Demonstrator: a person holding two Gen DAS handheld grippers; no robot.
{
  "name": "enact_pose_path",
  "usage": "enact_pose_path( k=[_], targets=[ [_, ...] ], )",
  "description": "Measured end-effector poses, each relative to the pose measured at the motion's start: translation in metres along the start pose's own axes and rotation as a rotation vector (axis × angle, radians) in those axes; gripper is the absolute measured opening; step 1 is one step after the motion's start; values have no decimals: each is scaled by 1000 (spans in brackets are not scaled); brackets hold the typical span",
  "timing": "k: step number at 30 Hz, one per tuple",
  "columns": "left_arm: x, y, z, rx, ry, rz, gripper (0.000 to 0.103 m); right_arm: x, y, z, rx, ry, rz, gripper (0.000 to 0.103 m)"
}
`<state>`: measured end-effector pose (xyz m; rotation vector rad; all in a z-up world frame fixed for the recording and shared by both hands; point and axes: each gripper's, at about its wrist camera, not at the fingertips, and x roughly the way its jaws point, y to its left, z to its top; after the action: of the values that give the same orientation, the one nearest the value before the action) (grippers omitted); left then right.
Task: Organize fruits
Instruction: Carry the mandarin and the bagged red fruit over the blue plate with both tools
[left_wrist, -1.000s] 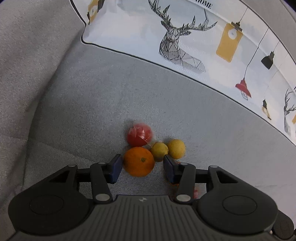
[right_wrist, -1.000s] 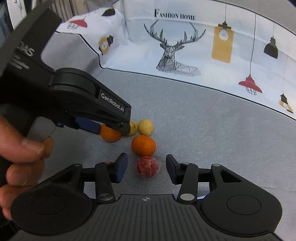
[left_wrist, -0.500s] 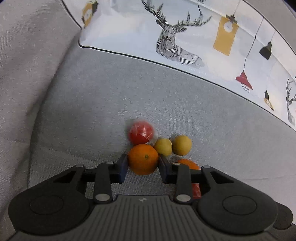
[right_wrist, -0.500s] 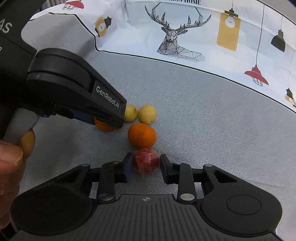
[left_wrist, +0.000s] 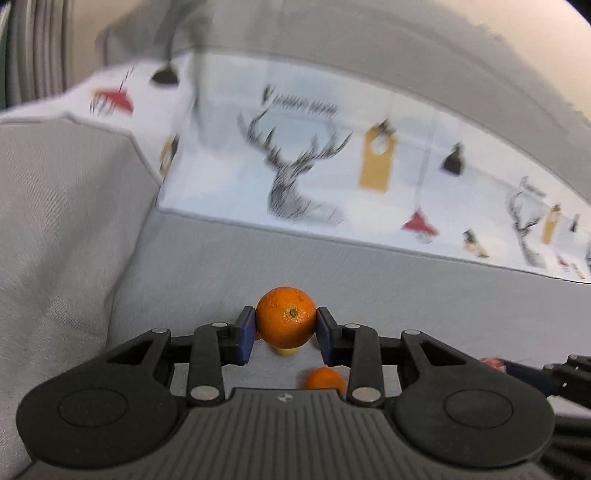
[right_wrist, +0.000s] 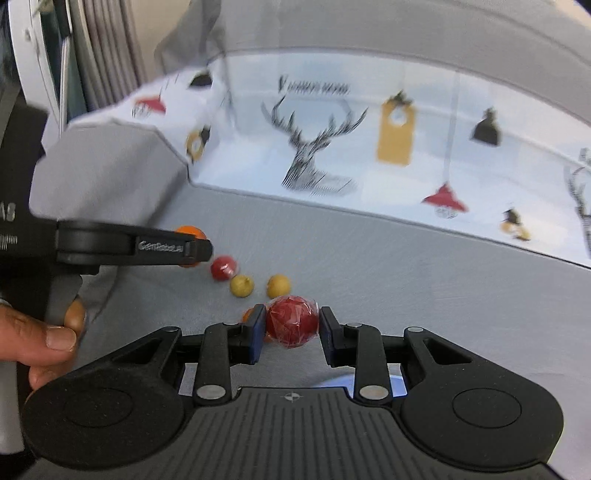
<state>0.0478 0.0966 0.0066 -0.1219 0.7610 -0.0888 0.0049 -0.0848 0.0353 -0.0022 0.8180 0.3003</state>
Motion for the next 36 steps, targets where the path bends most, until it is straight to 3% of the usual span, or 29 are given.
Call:
enact_pose_path(
  k=[6, 11, 16, 23, 36],
  targets=[
    [-40, -22, -18, 59, -69, -79, 38, -43, -33, -26, 114, -27, -24, 32],
    [-53, -47, -40, 148, -53, -108, 38, -49, -45, -60, 127, -4, -62, 32],
    [-50, -64, -55, 214, -29, -121, 38, -58, -61, -69, 139, -12, -96, 32],
    [-36, -60, -55, 187, 18, -128, 38, -66, -88, -76, 194, -19, -134, 32],
    [-27, -71, -58, 211, 19, -173, 38, -60, -101, -81, 194, -13, -153, 32]
  ],
)
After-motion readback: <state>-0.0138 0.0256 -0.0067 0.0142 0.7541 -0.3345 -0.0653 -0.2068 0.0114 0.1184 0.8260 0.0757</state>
